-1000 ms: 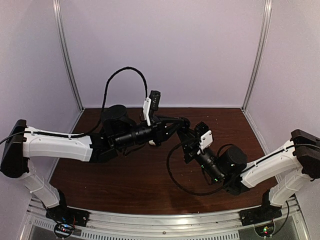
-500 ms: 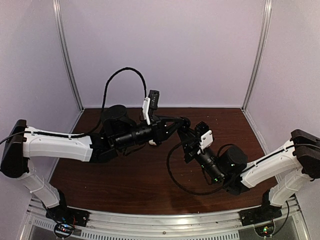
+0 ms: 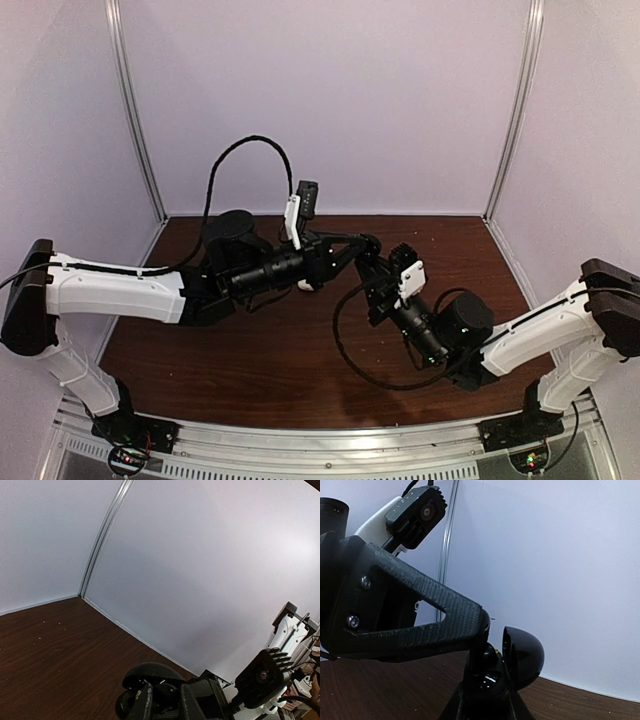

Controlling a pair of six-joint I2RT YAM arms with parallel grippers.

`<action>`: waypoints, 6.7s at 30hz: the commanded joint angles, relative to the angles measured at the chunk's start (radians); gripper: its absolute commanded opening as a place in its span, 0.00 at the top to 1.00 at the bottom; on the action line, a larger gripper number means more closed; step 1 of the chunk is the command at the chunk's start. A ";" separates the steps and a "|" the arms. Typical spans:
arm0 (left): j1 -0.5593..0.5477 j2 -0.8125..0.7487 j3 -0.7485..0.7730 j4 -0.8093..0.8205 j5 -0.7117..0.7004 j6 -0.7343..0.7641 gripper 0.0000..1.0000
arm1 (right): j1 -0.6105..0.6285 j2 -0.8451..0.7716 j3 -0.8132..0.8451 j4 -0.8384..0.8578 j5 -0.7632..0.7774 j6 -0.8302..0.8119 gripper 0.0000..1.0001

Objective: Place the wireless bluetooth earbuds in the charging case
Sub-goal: Insert the left earbud into the left side groove of the charging case, then close the charging case with the earbuds inside.

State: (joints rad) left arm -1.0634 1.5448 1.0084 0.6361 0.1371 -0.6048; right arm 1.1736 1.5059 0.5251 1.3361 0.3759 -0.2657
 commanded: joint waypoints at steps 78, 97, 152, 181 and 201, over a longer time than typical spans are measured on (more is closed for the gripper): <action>0.025 0.038 0.070 -0.195 -0.026 0.082 0.53 | 0.014 0.038 0.023 0.166 0.011 0.012 1.00; 0.023 -0.020 0.030 -0.231 0.049 0.175 0.29 | -0.008 0.024 0.016 0.137 -0.017 0.065 1.00; -0.076 -0.304 0.035 -0.741 0.340 0.798 0.02 | -0.114 -0.237 0.077 -0.659 -1.161 0.358 1.00; -0.079 -0.257 0.039 -0.684 0.205 0.778 0.06 | -0.097 -0.225 0.100 -0.710 -1.166 0.319 1.00; -0.079 -0.225 0.061 -0.680 0.110 0.739 0.10 | -0.076 -0.254 0.118 -0.761 -1.129 0.278 1.00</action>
State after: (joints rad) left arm -1.1530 1.3018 1.0328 -0.0982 0.3279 0.1474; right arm 1.0756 1.2797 0.6151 0.5632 -0.7265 0.0299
